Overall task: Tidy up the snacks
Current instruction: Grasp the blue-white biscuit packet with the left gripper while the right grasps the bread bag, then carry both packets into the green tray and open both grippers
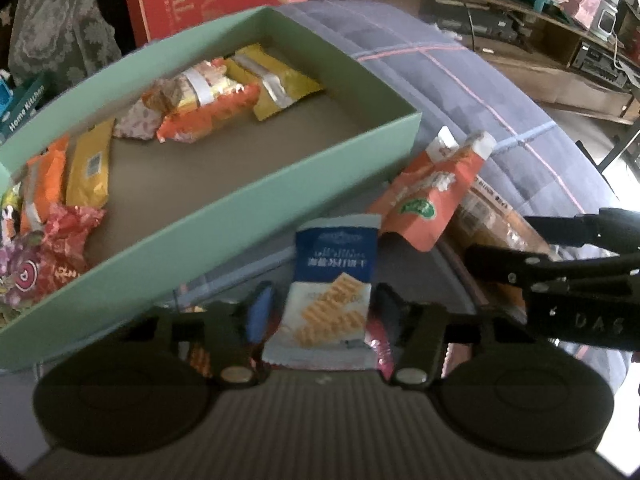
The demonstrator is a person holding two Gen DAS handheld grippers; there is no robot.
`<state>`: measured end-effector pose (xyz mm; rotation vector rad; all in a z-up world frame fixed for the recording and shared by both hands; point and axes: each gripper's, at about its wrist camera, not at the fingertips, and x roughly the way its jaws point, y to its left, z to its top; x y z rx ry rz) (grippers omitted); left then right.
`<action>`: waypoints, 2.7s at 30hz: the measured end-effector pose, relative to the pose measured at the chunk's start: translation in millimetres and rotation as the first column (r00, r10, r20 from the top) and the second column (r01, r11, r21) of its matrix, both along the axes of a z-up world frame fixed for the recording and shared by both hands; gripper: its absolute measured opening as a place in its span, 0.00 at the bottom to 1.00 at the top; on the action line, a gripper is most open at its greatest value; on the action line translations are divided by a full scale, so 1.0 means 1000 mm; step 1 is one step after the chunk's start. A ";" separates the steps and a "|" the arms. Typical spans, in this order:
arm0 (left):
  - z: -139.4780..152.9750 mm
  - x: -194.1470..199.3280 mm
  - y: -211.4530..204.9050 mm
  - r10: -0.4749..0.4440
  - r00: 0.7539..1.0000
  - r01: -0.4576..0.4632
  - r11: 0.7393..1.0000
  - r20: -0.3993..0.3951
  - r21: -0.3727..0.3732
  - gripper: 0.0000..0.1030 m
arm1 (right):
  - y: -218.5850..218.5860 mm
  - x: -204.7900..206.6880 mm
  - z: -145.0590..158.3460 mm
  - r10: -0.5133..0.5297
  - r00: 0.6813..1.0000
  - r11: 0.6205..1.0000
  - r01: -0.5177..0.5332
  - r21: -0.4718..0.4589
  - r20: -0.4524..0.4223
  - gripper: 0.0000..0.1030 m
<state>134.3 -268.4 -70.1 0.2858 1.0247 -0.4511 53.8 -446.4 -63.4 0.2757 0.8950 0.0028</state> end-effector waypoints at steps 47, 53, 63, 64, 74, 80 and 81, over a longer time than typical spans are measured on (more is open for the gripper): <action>0.102 0.027 0.089 0.143 0.978 -0.110 0.971 0.153 -0.210 0.36 | 0.035 0.054 0.092 -0.002 0.990 0.994 -0.013 0.111 0.141 0.34; 0.088 0.062 0.076 0.120 0.985 -0.095 0.978 0.125 -0.186 0.36 | 0.040 0.100 0.080 -0.018 0.993 0.994 0.006 0.107 0.116 0.34; 0.055 0.089 0.064 0.109 0.991 -0.096 0.984 0.079 -0.151 0.36 | 0.041 0.136 0.051 -0.050 0.997 0.991 0.042 0.125 0.066 0.34; 0.053 0.091 0.064 0.110 0.991 -0.097 0.984 0.078 -0.148 0.36 | 0.041 0.139 0.050 -0.052 0.997 0.991 0.043 0.124 0.065 0.34; 0.045 0.094 0.063 0.155 0.983 -0.140 0.980 0.097 -0.140 1.00 | 0.047 0.141 0.055 -0.068 0.992 0.991 0.055 0.123 0.107 0.96; 0.044 0.092 0.063 0.161 0.984 -0.150 0.979 0.078 -0.138 1.00 | 0.046 0.131 0.067 -0.049 0.987 0.996 0.036 0.086 0.154 1.00; 0.044 0.091 0.064 0.164 0.984 -0.152 0.979 0.076 -0.138 1.00 | 0.046 0.130 0.068 -0.047 0.987 0.996 0.034 0.087 0.153 1.00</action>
